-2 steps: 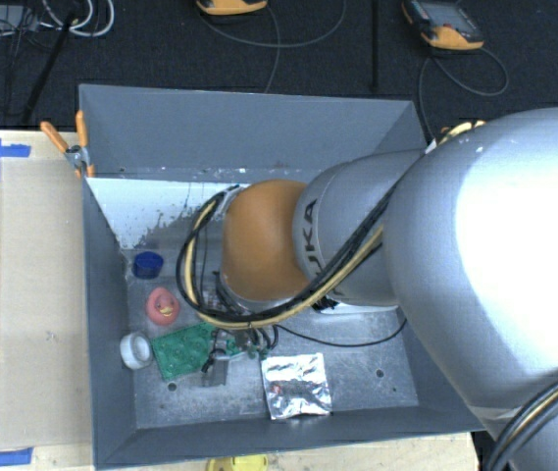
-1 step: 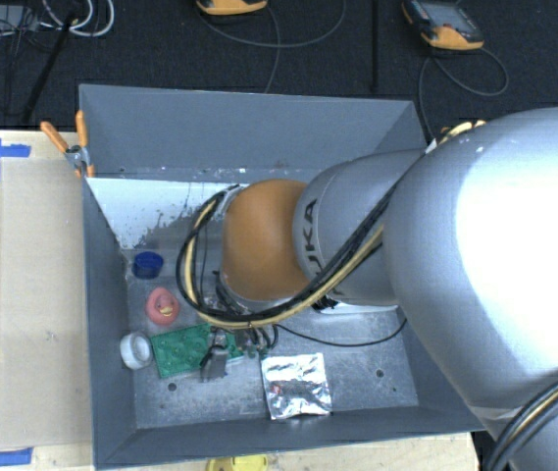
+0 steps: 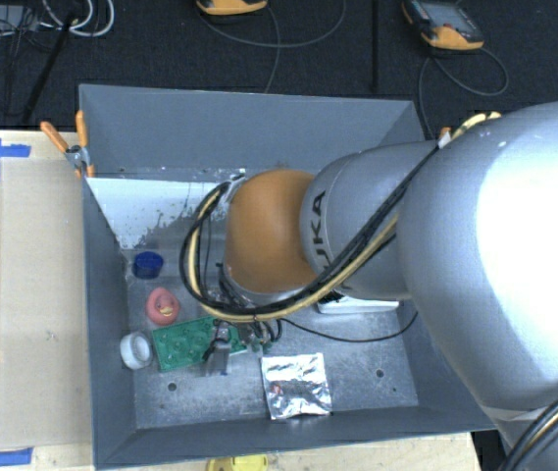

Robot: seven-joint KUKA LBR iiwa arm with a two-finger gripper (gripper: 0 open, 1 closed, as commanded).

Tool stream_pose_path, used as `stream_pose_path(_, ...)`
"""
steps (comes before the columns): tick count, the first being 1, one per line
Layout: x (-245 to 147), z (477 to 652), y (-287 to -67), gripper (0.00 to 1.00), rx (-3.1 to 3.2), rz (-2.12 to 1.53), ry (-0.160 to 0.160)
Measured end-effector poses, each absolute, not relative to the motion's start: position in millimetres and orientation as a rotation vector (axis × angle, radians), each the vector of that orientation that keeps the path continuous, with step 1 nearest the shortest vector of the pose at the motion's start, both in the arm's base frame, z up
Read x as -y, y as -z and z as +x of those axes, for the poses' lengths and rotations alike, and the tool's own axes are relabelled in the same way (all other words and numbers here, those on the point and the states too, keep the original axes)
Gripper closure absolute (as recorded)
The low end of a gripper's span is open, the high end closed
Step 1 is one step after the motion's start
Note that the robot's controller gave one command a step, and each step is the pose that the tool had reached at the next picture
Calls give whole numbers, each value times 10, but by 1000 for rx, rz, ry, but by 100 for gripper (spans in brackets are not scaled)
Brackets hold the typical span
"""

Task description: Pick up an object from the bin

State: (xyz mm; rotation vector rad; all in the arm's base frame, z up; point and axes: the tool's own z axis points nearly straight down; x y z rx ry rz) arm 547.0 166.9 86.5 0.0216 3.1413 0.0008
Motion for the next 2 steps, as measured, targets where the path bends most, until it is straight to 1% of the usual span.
stream_pose_path(1,-1667,5493,-1683,100,-3135,22,-4)
stream_pose_path(2,-1665,5495,-1692,100,-3142,21,0)
